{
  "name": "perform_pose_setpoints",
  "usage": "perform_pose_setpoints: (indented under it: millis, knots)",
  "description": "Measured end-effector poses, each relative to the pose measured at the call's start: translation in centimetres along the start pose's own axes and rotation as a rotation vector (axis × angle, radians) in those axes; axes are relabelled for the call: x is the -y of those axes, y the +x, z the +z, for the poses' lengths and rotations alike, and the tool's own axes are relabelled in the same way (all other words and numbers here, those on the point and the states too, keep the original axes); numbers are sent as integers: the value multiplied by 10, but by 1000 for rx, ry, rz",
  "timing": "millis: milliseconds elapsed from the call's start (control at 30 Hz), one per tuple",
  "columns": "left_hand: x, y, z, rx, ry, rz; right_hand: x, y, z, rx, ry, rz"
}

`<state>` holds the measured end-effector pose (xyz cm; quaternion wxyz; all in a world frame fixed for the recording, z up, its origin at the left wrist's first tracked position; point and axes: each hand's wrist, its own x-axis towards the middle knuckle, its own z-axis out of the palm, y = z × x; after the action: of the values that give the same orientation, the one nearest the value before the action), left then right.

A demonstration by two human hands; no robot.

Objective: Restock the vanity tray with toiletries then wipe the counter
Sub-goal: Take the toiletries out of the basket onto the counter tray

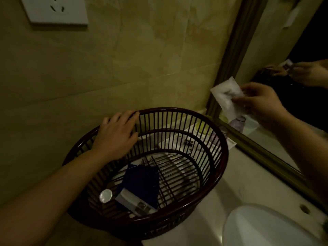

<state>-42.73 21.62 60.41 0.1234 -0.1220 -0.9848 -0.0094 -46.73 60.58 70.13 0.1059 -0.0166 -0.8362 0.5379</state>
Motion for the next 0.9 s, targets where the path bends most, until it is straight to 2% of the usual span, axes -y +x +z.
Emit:
perform_pose_setpoints:
  millis: [100,200,333,533,667,900]
  knots:
    - [0,0,1,8,16,-7,-56,15,6,-48,-33,180]
    - [0,0,1,7,33,-12,-108,16,28,-1,-183,319]
    - [0,0,-1,14,51,-5,-155,9,60,75,-153,464]
    - [-1,0,0,1,63,-7,-173,4,90,138,-53,536]
    - [0,0,1,-7,50,-3,-180,7,90,182,-239,487]
    - [1,0,2,-26,39,1,-147,11,64,124,-302,380]
